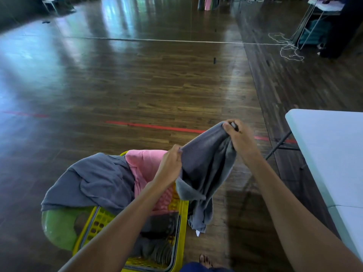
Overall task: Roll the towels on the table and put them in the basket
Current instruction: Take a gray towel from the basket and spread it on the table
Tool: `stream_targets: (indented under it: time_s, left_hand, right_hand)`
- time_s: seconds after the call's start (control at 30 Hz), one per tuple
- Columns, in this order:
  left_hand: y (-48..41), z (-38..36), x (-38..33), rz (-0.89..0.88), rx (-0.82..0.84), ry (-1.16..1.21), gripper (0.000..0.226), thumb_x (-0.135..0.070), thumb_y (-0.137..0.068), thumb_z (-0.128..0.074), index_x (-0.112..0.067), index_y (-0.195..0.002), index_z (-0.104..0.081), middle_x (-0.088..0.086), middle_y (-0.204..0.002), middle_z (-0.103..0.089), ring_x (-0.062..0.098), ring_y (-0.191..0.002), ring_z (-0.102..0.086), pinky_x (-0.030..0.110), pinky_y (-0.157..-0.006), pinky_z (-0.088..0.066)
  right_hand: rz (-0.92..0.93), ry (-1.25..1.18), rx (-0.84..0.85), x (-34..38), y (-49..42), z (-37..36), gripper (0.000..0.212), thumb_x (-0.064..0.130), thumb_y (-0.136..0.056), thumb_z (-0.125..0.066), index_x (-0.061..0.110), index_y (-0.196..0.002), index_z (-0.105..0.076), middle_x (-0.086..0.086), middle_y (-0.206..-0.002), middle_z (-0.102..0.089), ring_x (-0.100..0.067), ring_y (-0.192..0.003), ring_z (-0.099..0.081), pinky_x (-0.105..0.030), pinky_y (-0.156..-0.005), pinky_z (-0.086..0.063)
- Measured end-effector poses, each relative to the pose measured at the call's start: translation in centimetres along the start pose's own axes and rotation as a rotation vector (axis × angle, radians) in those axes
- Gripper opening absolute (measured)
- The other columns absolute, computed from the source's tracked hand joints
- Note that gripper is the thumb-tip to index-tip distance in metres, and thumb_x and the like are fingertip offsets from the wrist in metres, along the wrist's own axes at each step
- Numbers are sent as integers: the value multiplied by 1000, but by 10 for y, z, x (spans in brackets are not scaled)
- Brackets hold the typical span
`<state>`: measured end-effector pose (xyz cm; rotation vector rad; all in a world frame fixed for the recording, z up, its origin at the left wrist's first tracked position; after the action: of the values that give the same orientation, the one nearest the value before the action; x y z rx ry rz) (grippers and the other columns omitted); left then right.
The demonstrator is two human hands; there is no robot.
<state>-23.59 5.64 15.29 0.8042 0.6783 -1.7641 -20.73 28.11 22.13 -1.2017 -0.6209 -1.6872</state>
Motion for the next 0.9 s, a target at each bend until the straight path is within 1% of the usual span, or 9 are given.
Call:
stream_targets:
  time_s: [0.1, 0.2, 0.33, 0.4, 0.43, 0.5, 0.63, 0.77, 0.9]
  left_hand:
    - [4, 3, 7, 39, -44, 126, 25, -16, -102, -41, -16, -77, -46, -6, -70, -52, 9, -68, -48, 34, -66, -38]
    - [-1, 1, -18, -6, -36, 147, 27, -18, -101, -43, -18, -74, -45, -11, -68, -49, 7, -65, -45, 34, -66, -37]
    - [-12, -3, -47, -81, 21, 70, 22, -26, -101, -44, -32, -82, -54, -13, -77, -59, 11, -79, -57, 25, -67, -37]
    - [-14, -4, -51, -91, 48, 67, 19, -28, -100, -44, -35, -91, -59, -13, -88, -64, 8, -85, -59, 16, -70, -40]
    - [-14, -4, -52, -100, 57, 75, 20, -28, -100, -45, -36, -91, -60, -14, -91, -66, 7, -88, -60, 15, -74, -40]
    - [-14, -7, -53, -108, 73, 83, 19, -27, -99, -46, -31, -93, -64, -12, -93, -68, 11, -92, -61, 23, -79, -43]
    - [-14, -10, -44, -101, 18, 8, 20, -25, -99, -47, -12, -88, -58, 1, -82, -65, 23, -81, -61, 36, -74, -45]
    - [-11, -2, -26, -85, -58, -40, 19, -20, -99, -47, -14, -85, -58, -4, -74, -58, 21, -74, -57, 33, -69, -40]
    - [-8, 7, -13, -48, -93, -29, 18, -16, -100, -45, -11, -88, -58, -3, -76, -58, 16, -73, -53, 27, -65, -35]
  right_hand:
    - [-16, 35, -22, 0, -3, 11, 18, 34, -93, -58, 20, -86, -67, 10, -78, -65, -8, -79, -62, -31, -76, -48]
    - [14, 48, 104, 3, 4, -3, 19, 44, -84, -69, 25, -85, -72, 13, -85, -71, 0, -85, -64, -21, -79, -47]
    - [51, 81, 331, 7, 18, -30, 36, 62, -73, -72, 31, -89, -74, 14, -89, -73, -2, -89, -67, -29, -84, -53]
    - [29, 79, 381, 4, 21, -35, 30, 54, -72, -77, 29, -89, -75, 10, -85, -73, -6, -85, -68, -33, -81, -56]
    - [21, 78, 380, 0, 21, -37, 23, 46, -75, -78, 27, -87, -74, 7, -83, -73, -8, -82, -69, -36, -80, -57]
    - [23, 81, 352, -3, 21, -37, 12, 33, -80, -76, 22, -84, -73, 3, -79, -71, -8, -76, -66, -41, -79, -55]
    - [44, 56, 224, -3, 18, -29, 8, 23, -87, -69, 16, -83, -69, 7, -79, -68, -5, -74, -61, -32, -74, -50]
    - [-9, -10, 50, -11, 8, -3, 13, 27, -84, -68, 16, -77, -66, 10, -69, -63, -6, -67, -57, -29, -67, -46]
    - [-19, -30, -20, -16, 3, 12, 15, 30, -81, -67, 20, -70, -62, 14, -60, -55, -7, -60, -51, -29, -59, -43]
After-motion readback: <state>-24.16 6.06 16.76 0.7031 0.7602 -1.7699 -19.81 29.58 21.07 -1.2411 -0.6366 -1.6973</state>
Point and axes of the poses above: each hand's wrist, its own y-axis away from the middle knuckle, its own z-axis out of the back of the hand, x = y × z, the point moved 5 cm from there along -y, towards the middle knuckle
